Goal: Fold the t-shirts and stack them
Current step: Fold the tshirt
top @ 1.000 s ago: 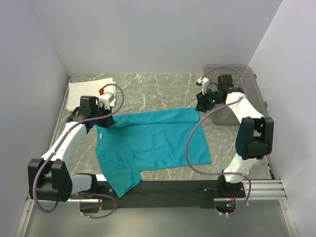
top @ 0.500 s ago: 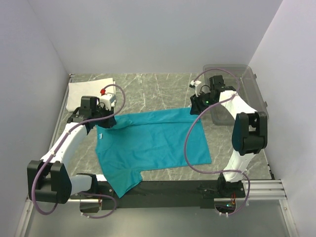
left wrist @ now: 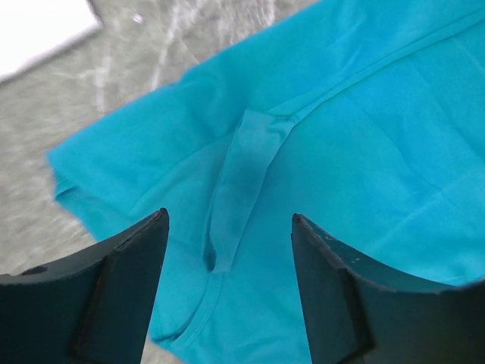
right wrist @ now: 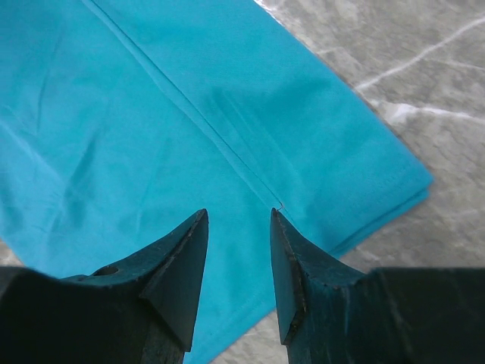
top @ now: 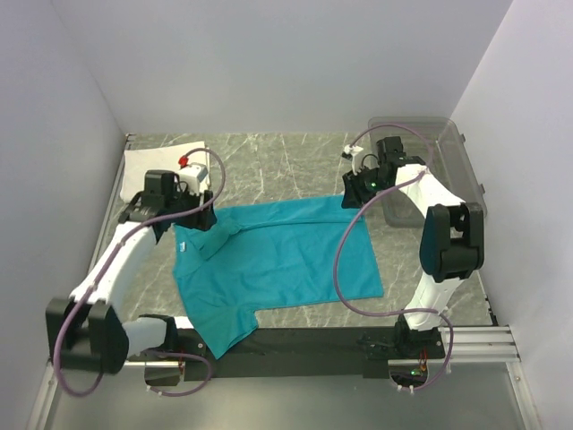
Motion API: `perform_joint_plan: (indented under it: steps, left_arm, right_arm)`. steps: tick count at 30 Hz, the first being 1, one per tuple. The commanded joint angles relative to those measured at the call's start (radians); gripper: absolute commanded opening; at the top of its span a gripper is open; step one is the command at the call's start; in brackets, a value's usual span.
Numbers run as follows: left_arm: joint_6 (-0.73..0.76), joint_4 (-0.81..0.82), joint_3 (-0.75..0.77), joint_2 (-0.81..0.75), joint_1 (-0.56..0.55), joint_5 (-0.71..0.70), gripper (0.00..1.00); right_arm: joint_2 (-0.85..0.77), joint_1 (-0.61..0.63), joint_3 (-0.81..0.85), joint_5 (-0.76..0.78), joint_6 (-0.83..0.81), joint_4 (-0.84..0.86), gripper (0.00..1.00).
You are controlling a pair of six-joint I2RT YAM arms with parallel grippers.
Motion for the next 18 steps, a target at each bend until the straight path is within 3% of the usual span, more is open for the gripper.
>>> perform_joint_plan:
  steps: [1, 7, 18]
  left_arm:
    - [-0.025, 0.037, 0.037, 0.134, -0.002, 0.086, 0.73]
    - [-0.027, 0.082, 0.107, 0.346, -0.044, 0.153, 0.68]
    - [0.001, 0.068, 0.179, 0.529, -0.054, 0.161, 0.56]
  right_arm:
    - [-0.03, 0.023, 0.014, -0.04, 0.052, 0.017, 0.46]
    - [-0.057, 0.026, -0.038, -0.05, 0.091, 0.041, 0.46]
    - [-0.089, 0.027, -0.1, -0.051, 0.109, 0.06, 0.46]
